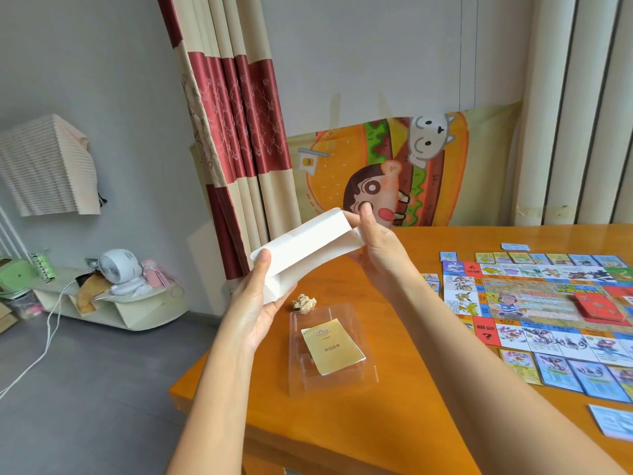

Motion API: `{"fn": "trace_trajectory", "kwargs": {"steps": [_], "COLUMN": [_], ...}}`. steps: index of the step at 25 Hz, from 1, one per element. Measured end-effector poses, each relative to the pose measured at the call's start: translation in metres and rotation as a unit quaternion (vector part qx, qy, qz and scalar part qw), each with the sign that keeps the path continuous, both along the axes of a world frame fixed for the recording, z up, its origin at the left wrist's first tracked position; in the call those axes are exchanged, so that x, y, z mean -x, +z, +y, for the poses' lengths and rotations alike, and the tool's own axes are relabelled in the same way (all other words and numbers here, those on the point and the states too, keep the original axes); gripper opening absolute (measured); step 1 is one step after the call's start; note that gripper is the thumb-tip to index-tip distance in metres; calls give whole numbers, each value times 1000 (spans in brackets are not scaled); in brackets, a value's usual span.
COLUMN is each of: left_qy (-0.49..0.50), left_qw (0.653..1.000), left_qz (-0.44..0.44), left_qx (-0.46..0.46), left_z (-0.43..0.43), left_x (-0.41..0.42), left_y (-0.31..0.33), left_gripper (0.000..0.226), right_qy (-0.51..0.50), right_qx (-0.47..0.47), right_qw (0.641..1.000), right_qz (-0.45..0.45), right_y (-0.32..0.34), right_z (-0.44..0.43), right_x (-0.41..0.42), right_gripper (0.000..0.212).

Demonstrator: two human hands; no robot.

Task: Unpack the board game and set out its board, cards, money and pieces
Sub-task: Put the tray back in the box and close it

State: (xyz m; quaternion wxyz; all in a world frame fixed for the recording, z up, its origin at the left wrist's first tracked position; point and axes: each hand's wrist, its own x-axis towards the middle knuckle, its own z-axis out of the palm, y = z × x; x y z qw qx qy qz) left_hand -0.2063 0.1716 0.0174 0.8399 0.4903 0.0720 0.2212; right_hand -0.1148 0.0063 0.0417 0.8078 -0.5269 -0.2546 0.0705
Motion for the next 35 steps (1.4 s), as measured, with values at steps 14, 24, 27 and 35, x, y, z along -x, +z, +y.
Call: {"fn": "trace_trajectory", "kwargs": {"steps": [14,24,27,35], "left_qy": [149,156,153,167], "left_qw": [965,969,971,976], "left_qz": [60,46,29,-16], "left_qx": [-208,-188,-182,-137], "left_z": [17,-9,-24,-45], "left_x": [-25,-22,-15,-5], "left_y": [-101,-116,-113,-73], "left_gripper": [20,16,10,7], "right_qy": [-118,-198,-168,-133], "right_qx": [581,571,493,342], "right_qw": [805,795,845,917], "right_qz": [41,51,119,155], "right_y": [-122,-119,-109,-101], "right_z": [21,23,12,-13], "right_x": [33,27,19,17], "right_gripper": [118,85,82,48]}}
